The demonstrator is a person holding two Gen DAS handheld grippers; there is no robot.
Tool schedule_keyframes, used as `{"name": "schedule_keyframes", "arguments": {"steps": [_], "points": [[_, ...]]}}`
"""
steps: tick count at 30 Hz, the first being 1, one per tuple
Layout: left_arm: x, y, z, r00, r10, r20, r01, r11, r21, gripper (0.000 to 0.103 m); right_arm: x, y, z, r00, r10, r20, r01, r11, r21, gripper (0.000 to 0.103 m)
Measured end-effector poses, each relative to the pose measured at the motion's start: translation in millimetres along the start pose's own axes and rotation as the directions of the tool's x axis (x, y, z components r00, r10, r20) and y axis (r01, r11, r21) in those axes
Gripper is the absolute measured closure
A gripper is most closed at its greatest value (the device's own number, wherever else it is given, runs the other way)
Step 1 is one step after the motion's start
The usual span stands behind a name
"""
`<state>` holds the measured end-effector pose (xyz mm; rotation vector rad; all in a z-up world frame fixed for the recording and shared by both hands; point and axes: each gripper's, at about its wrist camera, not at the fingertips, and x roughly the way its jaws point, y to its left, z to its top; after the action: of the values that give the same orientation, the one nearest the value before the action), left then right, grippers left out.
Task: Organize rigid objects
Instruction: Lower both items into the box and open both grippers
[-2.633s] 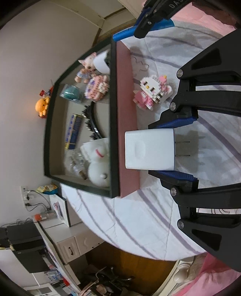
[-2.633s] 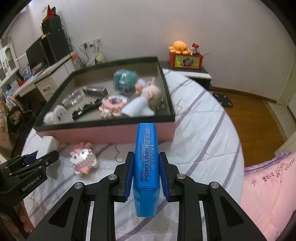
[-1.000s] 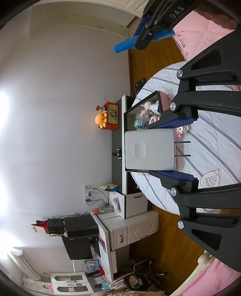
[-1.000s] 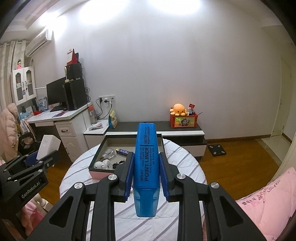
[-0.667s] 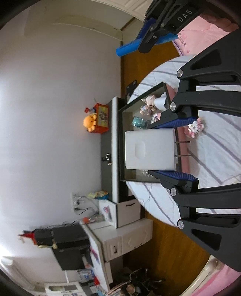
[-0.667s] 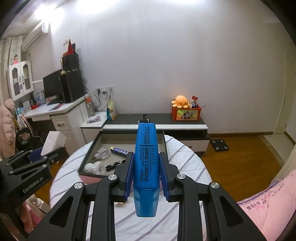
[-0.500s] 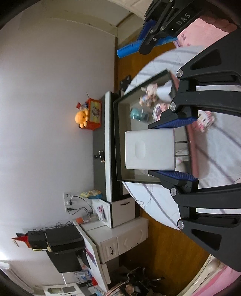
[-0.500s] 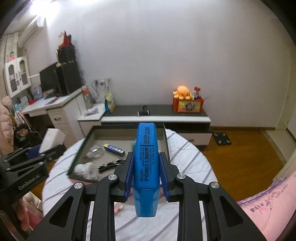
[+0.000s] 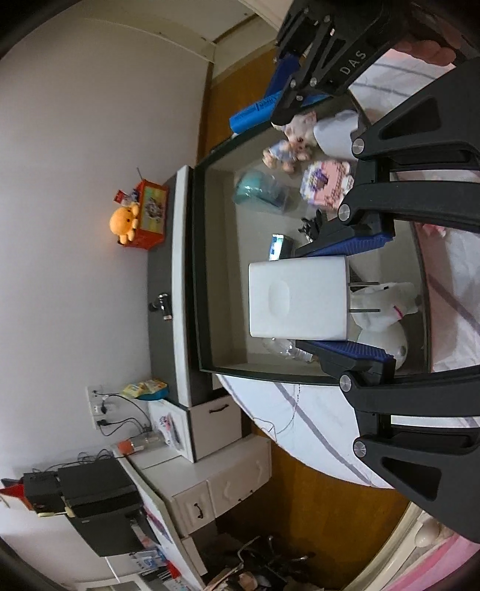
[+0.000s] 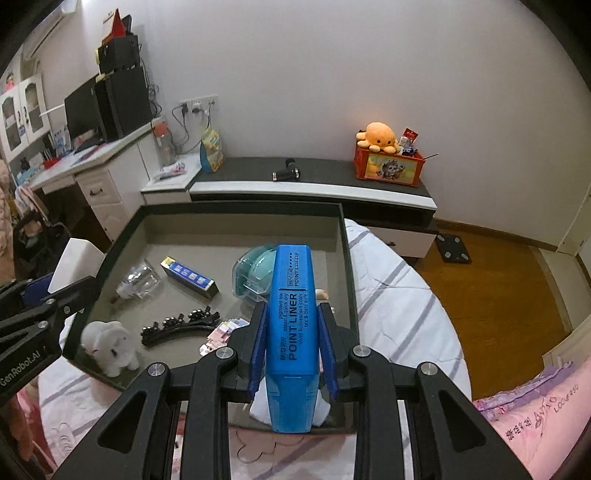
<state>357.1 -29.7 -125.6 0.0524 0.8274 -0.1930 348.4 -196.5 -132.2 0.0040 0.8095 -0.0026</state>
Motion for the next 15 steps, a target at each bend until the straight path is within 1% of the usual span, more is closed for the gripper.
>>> {"name": "schedule_keyframes", "arguments": {"steps": [4, 6, 12, 13, 15], "points": [[8.3, 0.3, -1.5, 1.0, -0.003, -0.022, 0.002, 1.0, -0.002, 0.062, 4.6, 3.4, 2.1, 1.0, -0.002, 0.0, 0.002, 1.0, -0.016, 0.076], [9.7, 1.0, -1.3, 1.0, 0.008, -0.023, -0.008, 1.0, 0.001, 0.062, 5.0, 4.6, 3.0, 1.0, 0.005, 0.002, -0.005, 1.0, -0.019, 0.076], [8.3, 1.4, -2.2, 1.0, 0.01, -0.017, -0.01, 1.0, 0.009, 0.062, 9.1, 9.6, 4.9, 1.0, 0.012, -0.001, -0.012, 1.0, -0.027, 0.076], [7.2, 1.1, -1.9, 1.0, 0.021, -0.007, -0.021, 1.0, 0.011, 0.06, 9.4, 10.0, 5.1, 1.0, 0.014, 0.001, -0.014, 1.0, -0.028, 0.076], [5.2, 0.0, -1.0, 0.999, 0.038, 0.004, -0.038, 0.999, 0.019, 0.042, 11.2, 9.6, 6.2, 1.0, 0.022, 0.001, -0.022, 0.999, -0.031, 0.076]]}}
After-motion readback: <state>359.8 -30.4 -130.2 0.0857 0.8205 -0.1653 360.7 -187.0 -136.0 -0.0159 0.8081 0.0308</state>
